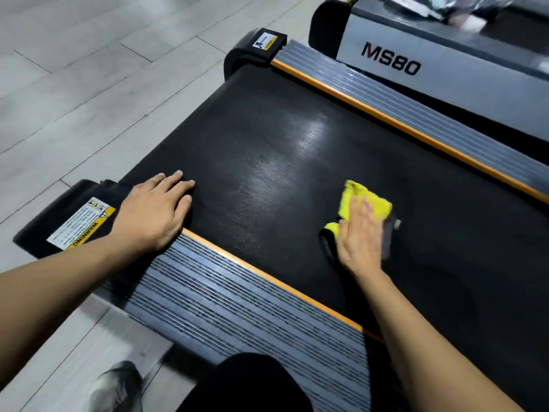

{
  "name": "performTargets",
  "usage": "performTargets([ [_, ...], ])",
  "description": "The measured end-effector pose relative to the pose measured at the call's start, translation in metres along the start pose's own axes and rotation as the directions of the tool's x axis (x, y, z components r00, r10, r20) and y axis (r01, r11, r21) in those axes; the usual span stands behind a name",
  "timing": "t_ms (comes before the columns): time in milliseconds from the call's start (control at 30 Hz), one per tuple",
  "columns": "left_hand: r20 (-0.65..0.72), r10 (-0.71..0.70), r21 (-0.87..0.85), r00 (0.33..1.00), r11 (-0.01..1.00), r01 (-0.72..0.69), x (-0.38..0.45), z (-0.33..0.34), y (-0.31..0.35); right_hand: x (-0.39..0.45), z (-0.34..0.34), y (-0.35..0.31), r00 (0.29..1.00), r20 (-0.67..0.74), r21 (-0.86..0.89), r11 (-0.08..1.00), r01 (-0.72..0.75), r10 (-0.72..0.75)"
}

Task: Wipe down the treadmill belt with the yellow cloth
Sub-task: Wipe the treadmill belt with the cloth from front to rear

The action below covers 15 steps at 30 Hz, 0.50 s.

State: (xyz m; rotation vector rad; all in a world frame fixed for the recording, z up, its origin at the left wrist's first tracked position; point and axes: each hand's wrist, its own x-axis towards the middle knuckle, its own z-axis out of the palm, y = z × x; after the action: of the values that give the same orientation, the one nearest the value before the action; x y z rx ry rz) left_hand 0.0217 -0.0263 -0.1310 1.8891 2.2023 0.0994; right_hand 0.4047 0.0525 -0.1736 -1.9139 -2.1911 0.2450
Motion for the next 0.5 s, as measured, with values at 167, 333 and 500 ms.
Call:
performTargets([
  [167,-0.010,-0.007,-0.042,1.000,0.999,0.006,-0.001,-0.001,0.001,0.007,0.031,-0.125,0.817,0.179,0.073,0.836,0.544,-0.548],
  [333,-0.042,-0.057,-0.112,0.997,0.992,0.052,-0.003,-0.003,0.001,0.027,0.049,-0.188,0.703,0.196,0.075,0.725,0.685,-0.684],
  [500,-0.097,-0.080,-0.214,0.992,0.975,0.058,-0.006,-0.007,0.003,0.008,0.040,-0.170,0.580,0.201,0.138,0.609,0.781,-0.789],
])
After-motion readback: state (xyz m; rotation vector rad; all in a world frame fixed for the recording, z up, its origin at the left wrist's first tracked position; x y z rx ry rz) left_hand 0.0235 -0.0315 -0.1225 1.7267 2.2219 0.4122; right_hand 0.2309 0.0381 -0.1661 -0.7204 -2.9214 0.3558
